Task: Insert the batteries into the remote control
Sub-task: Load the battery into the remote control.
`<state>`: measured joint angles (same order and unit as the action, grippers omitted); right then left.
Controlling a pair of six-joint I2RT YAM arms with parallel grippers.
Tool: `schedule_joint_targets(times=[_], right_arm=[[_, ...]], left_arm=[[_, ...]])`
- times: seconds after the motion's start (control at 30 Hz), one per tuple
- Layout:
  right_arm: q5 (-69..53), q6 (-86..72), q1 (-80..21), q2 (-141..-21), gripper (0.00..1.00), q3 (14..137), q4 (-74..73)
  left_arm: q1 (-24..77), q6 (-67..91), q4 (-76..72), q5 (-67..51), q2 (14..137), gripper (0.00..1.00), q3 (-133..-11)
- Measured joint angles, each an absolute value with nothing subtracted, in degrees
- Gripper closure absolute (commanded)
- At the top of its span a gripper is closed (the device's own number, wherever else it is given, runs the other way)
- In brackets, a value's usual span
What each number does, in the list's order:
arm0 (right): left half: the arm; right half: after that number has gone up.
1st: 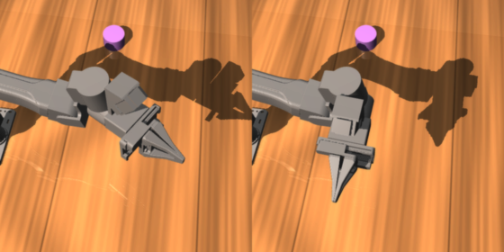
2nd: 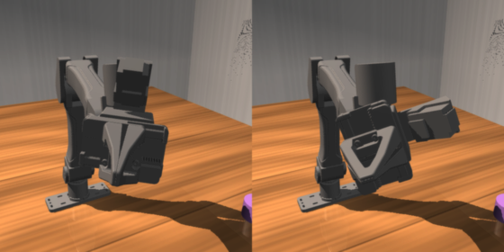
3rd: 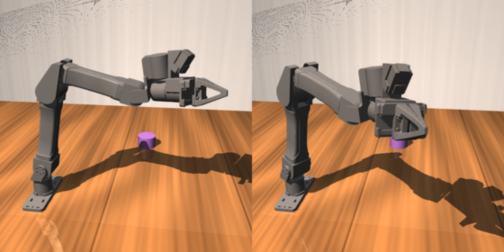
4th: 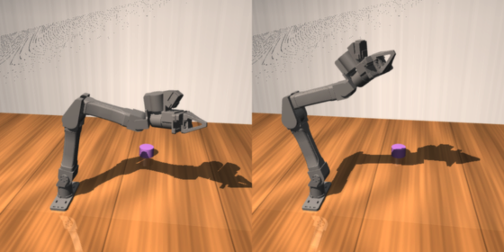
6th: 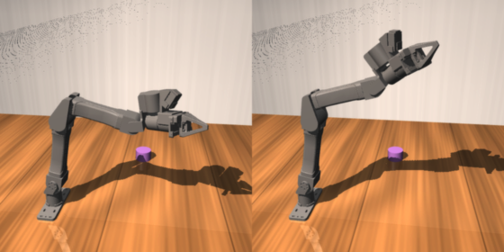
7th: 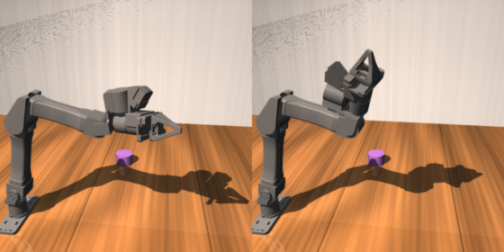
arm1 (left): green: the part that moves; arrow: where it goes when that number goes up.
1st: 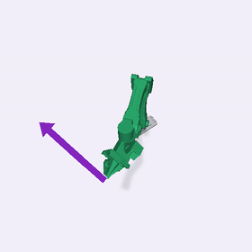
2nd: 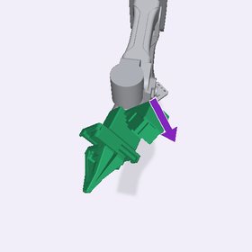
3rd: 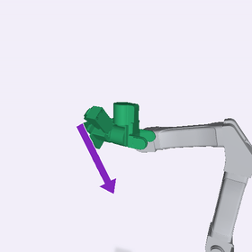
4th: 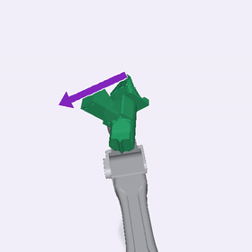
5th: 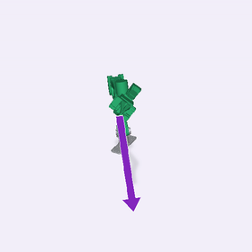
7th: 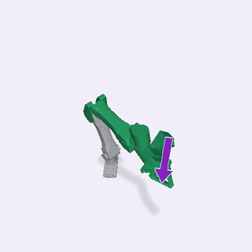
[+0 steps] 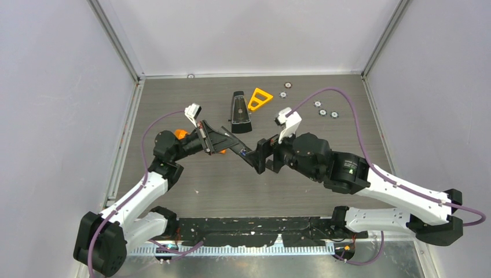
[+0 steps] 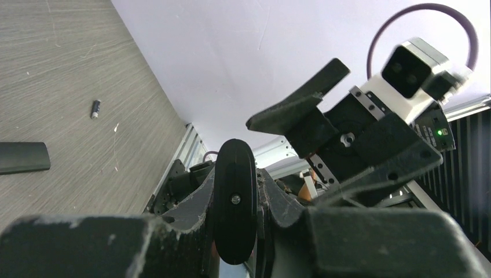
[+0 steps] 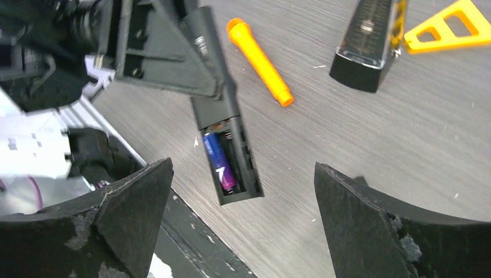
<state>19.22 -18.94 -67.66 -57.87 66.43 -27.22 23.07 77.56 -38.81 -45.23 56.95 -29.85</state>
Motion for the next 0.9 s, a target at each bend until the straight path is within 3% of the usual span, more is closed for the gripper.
schedule_joint_targets(times=[0.43, 0.9], right_arm=[[19.2, -44.8, -65.8, -56.4, 0.05, 64.3, -24.1], [15.0, -56.7, -65.3, -58.9, 0.02, 58.1, -16.4]], left_arm=[[23.1, 77.8, -41.6, -45.2, 56.7, 1.0, -29.8], [23.1, 78.9, -43.1, -45.2, 55.0, 1.0, -29.7]])
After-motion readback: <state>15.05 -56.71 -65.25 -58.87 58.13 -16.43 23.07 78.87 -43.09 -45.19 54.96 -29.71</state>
